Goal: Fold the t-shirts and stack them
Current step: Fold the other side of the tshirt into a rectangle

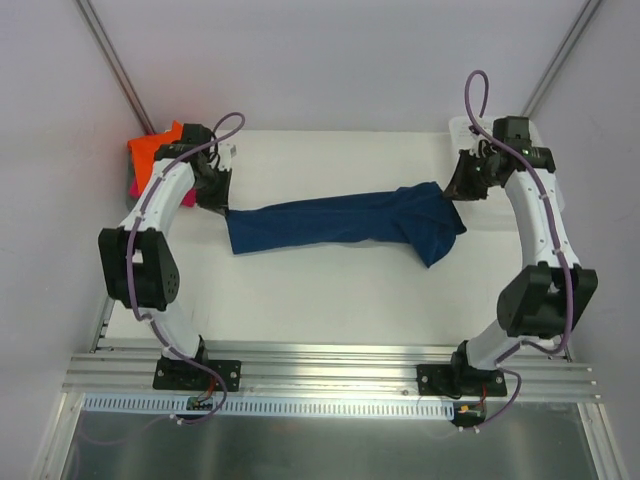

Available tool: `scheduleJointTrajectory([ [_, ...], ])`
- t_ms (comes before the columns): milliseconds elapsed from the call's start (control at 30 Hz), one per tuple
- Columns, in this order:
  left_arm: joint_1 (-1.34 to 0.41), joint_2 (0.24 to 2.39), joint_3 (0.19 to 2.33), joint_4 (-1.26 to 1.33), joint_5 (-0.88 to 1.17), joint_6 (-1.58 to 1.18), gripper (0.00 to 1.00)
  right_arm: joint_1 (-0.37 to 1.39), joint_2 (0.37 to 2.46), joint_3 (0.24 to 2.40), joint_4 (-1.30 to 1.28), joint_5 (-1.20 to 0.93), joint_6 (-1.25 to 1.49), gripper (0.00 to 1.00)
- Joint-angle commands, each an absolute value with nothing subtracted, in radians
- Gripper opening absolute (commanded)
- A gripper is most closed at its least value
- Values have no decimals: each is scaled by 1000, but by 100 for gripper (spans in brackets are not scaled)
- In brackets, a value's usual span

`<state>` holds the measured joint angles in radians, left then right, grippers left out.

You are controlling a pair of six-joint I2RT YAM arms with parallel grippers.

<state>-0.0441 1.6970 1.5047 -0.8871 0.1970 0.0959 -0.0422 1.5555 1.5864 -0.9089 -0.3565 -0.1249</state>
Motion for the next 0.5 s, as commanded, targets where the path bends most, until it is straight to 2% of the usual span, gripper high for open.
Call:
scheduleJointTrajectory([
  [0,-35,1811,1652,-888,163,130,0,-52,1667,1707,-896,-351,-170,0],
  [167,-41,2017,1811,-891,170,141,0,-37,1839,1779,-882,-322,-205,0],
  [467,-74,2132,1784,-896,161,133,0,77,2025,1830,-881,-301,-227,0],
])
